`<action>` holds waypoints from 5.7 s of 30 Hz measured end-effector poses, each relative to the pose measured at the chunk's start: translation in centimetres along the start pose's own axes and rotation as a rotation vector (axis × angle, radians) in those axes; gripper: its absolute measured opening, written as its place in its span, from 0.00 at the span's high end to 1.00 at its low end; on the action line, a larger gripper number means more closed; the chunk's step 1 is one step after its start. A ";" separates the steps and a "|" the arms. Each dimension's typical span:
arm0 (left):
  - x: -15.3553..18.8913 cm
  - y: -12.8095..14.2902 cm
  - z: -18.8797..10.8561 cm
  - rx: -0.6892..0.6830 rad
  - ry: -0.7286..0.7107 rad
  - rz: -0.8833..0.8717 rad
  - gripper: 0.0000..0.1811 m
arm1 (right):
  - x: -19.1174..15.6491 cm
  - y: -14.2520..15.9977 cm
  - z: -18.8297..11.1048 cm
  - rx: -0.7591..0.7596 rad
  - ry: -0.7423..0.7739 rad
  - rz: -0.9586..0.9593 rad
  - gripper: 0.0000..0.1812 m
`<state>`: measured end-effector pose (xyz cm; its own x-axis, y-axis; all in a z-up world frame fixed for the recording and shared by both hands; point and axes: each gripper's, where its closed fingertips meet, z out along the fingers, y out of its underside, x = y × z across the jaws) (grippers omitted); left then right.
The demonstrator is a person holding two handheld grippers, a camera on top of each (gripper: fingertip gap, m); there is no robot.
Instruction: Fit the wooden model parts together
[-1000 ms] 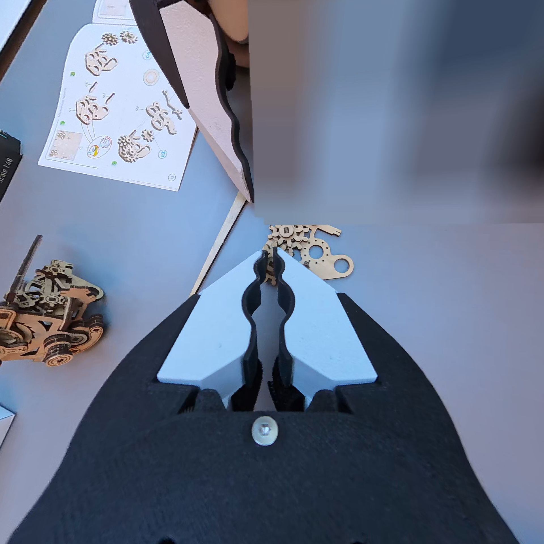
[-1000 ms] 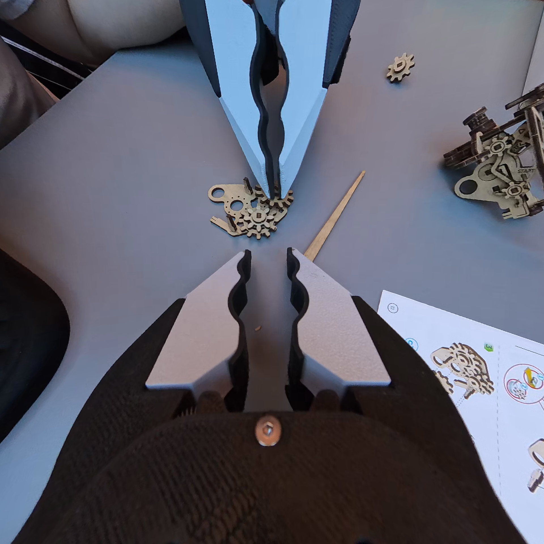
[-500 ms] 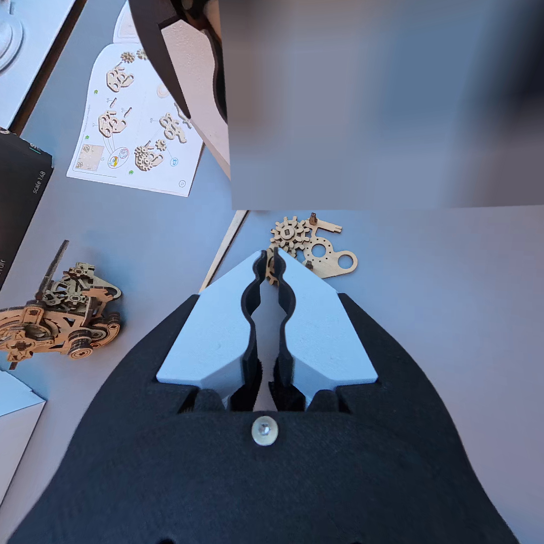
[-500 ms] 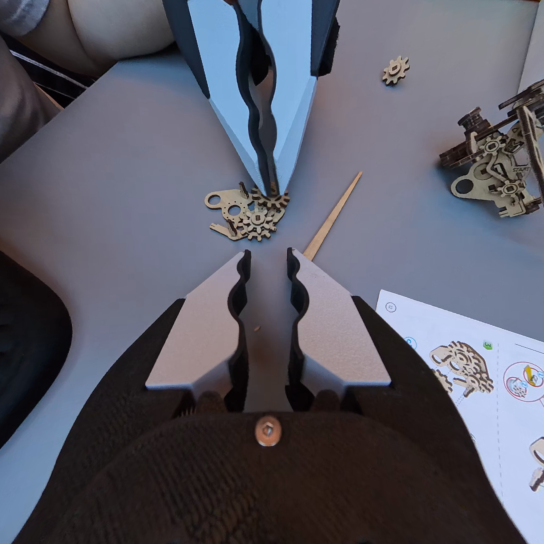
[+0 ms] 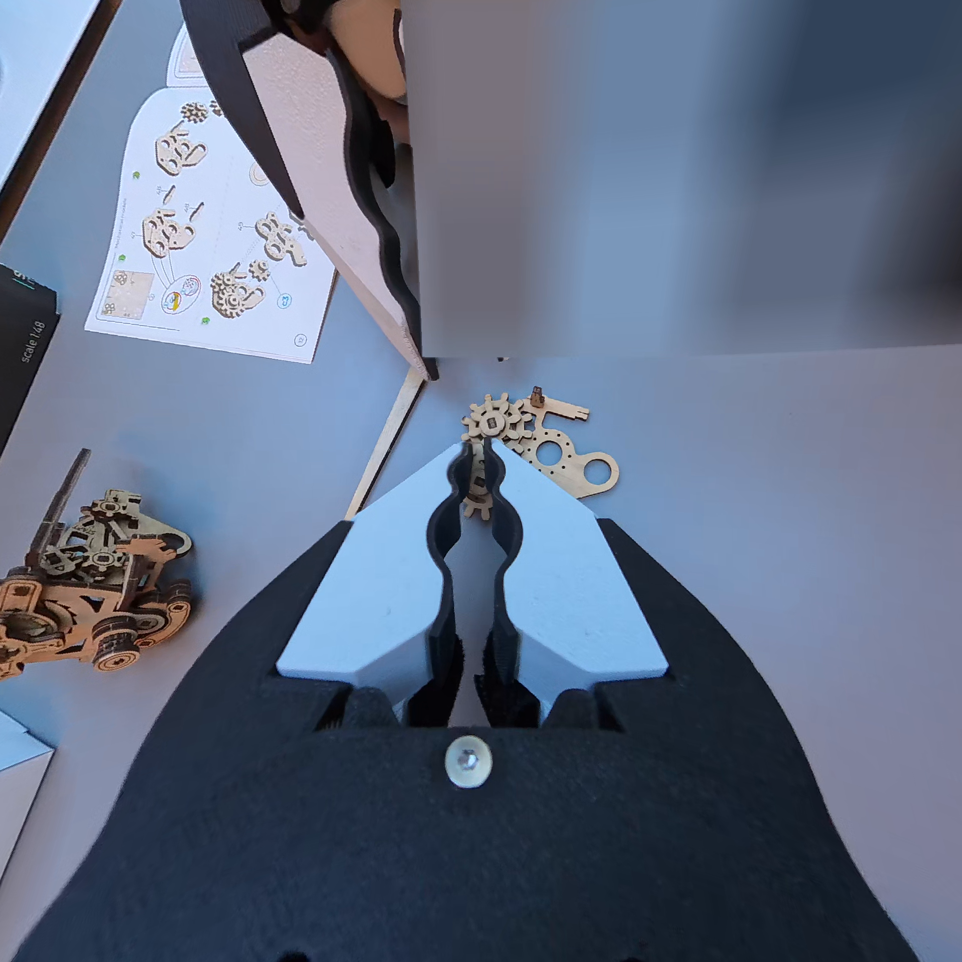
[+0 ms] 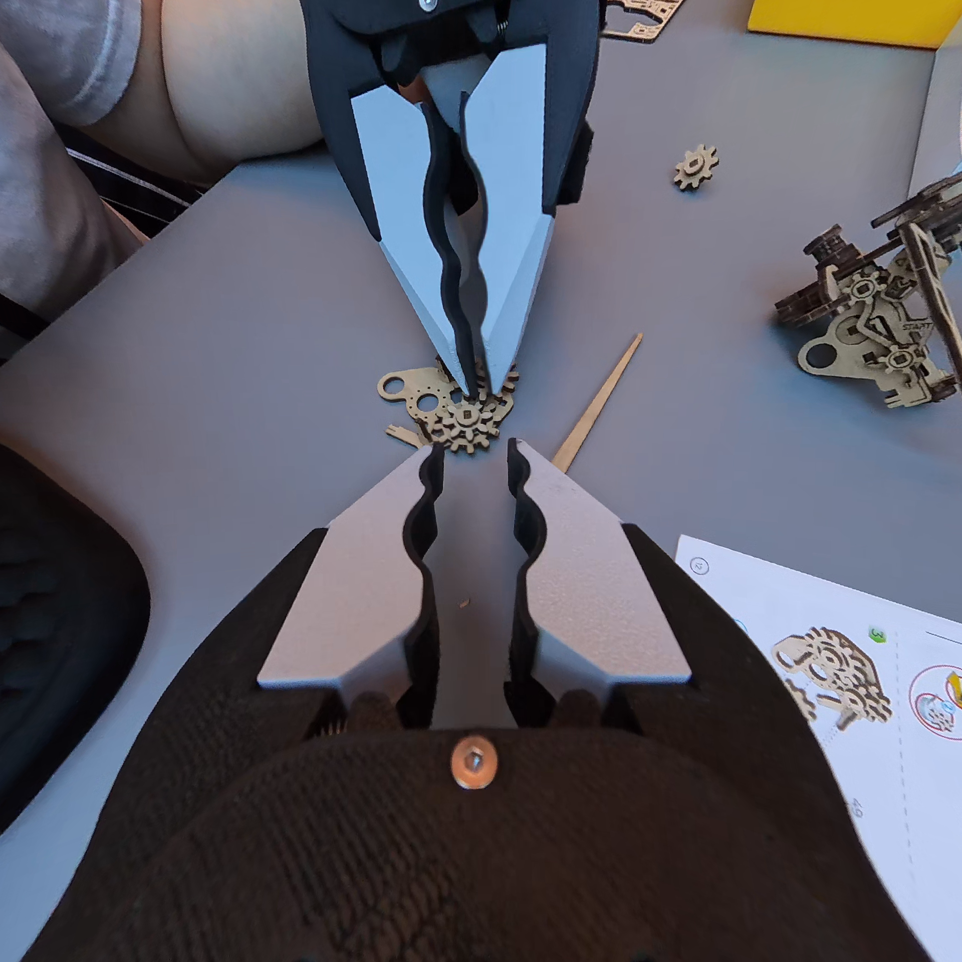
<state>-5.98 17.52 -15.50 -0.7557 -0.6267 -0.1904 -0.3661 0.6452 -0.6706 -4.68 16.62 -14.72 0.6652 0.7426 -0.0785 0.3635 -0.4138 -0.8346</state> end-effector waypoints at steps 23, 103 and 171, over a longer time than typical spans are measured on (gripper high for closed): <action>-1.0 0.3 -1.1 0.021 -0.066 -0.082 0.96 | -0.4 -0.5 0.7 0.020 0.195 0.061 0.88; -0.2 0.3 0.0 -0.038 -0.068 0.041 1.00 | -0.3 0.6 1.5 -0.123 -0.065 -0.012 0.95; -5.2 -0.8 -4.6 0.145 -0.279 -0.223 1.00 | 0.5 -3.4 0.9 0.098 0.096 0.096 1.00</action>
<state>-4.29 22.28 -10.70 -0.4820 -0.8524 -0.2025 -0.4094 0.4235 -0.8081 -6.20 18.84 -12.44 0.7547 0.6465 -0.1114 0.2331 -0.4231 -0.8756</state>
